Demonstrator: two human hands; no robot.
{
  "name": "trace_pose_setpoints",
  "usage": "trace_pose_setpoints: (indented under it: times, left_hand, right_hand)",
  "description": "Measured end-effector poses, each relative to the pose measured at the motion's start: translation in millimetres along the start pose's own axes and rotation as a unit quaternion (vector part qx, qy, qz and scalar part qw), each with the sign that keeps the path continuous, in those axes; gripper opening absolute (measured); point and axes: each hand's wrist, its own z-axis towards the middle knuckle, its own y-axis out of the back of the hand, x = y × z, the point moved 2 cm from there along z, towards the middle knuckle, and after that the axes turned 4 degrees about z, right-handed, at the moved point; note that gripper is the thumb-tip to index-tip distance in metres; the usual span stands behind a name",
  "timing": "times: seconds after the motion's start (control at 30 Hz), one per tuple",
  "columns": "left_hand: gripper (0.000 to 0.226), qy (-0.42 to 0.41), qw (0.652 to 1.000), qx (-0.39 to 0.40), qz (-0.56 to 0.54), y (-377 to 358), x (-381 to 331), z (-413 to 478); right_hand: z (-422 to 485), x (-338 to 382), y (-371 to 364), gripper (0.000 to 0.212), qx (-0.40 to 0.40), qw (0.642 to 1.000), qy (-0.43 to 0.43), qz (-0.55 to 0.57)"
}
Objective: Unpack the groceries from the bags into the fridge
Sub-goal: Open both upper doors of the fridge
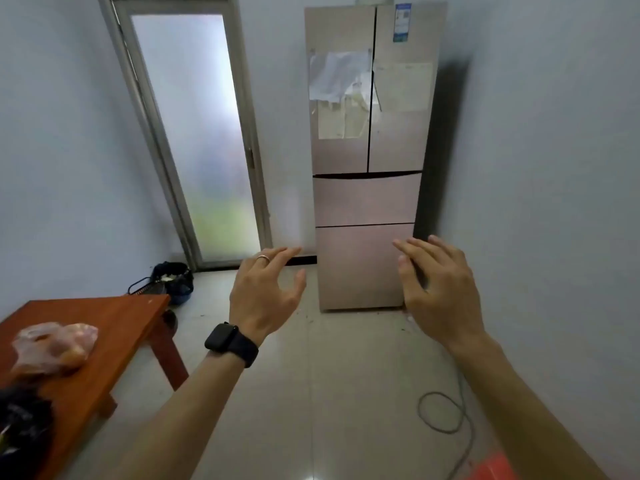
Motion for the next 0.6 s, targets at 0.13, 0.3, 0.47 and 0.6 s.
trace_pose_setpoints:
  times: [0.13, 0.3, 0.47, 0.6]
  left_hand:
    - [0.046, 0.017, 0.999, 0.040, 0.004, -62.0, 28.7, 53.4]
    - [0.049, 0.010, 0.999, 0.048, -0.002, -135.1, 60.0, 157.8]
    - [0.048, -0.012, 0.996, 0.082, 0.028, -201.2, 78.7, 251.9]
    - [0.048, -0.010, 0.992, 0.122, 0.040, -256.3, 82.2, 307.1]
  right_hand:
    - [41.5, -46.1, -61.4, 0.046, 0.048, 0.997, -0.050, -0.024]
    - [121.6, -107.2, -134.4, 0.048, 0.069, 0.993, -0.070, -0.058]
    - [205.7, -162.1, -194.5, 0.048, 0.090, 0.988, -0.081, -0.095]
    - [256.1, -208.2, -232.9, 0.049, 0.113, 0.983, -0.092, -0.111]
